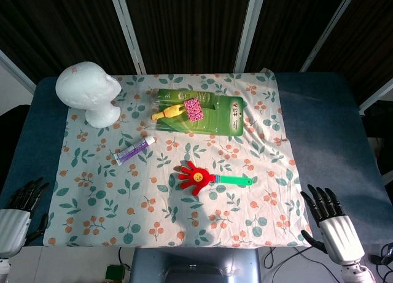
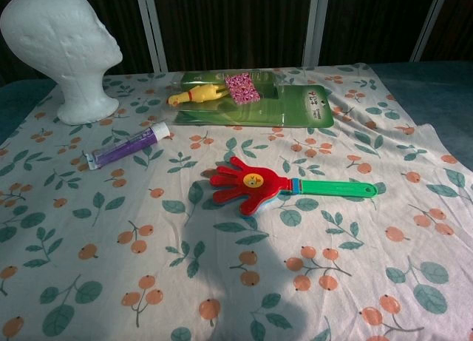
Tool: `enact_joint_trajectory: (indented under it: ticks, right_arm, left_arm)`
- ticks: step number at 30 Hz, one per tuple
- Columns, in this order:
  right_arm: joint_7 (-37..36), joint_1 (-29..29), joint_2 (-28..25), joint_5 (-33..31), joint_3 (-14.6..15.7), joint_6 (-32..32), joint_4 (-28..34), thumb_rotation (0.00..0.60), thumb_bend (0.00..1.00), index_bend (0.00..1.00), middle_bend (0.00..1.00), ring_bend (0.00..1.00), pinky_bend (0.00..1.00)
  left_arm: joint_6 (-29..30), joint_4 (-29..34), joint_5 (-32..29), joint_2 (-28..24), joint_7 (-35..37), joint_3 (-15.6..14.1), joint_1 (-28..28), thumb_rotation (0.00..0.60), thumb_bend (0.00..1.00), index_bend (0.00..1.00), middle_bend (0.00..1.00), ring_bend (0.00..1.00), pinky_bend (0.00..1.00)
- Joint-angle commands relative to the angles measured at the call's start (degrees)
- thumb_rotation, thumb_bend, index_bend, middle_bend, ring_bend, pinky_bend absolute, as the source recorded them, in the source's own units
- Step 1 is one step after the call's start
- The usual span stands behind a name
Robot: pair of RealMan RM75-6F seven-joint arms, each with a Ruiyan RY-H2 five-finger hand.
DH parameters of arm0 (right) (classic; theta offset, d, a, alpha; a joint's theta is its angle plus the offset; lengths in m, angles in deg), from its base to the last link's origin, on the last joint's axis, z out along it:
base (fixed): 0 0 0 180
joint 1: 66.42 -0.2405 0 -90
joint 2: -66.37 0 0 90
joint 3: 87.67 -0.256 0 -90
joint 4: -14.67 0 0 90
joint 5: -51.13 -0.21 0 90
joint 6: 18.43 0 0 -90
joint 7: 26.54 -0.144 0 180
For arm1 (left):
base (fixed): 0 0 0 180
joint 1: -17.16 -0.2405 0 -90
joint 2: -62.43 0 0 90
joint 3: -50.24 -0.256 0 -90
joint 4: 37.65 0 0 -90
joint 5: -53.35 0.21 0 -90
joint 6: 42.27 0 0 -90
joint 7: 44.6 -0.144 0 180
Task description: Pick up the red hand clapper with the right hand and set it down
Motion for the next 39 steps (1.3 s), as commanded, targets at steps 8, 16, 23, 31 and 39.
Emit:
enact_joint_trajectory:
  ticks: [8, 16, 23, 31, 39]
  right_arm:
    - [-1.01, -1.53, 3.17, -1.76, -1.93, -1.55, -2.04, 0.600, 0.28, 0.00, 0.00, 0.00, 0.00]
    - [2.64, -8.27, 7.43, -9.68, -7.02, -12.85, 0.30, 0.600, 0.28, 0.12, 0.00, 0.00, 0.00]
    - [9.33, -15.57, 14.61, -20.83, -14.06, -22.15, -0.26, 0.600, 0.29, 0.39, 0.03, 0.00, 0.00]
    - [15.99, -23.14, 21.58, -39.02, -20.97, -30.48, -2.87, 0.600, 0.33, 0.45, 0.04, 0.00, 0.00]
    - [17.55, -28.54, 26.65, -49.38, -23.79, -32.60, -6.47, 0.600, 0.40, 0.49, 0.06, 0.00, 0.00]
  left_arm:
    - [-1.06, -0.07, -0.56, -0.05, 0.54, 0.11, 0.51, 0.600, 0.51, 0.00, 0.00, 0.00, 0.16]
    - [-0.08, -0.28, 0.28, -0.42, 1.94, -0.09, 0.30, 0.600, 0.51, 0.00, 0.00, 0.00, 0.16]
    - [0.85, -0.56, 1.22, -1.00, 3.55, -0.44, 0.05, 0.600, 0.51, 0.00, 0.00, 0.00, 0.16]
    - [1.70, -0.96, 1.97, -1.37, 4.81, -0.71, -0.21, 0.600, 0.51, 0.00, 0.00, 0.00, 0.16]
    - [1.33, -0.94, 1.78, -1.36, 4.74, -0.69, -0.07, 0.600, 0.51, 0.00, 0.00, 0.00, 0.16]
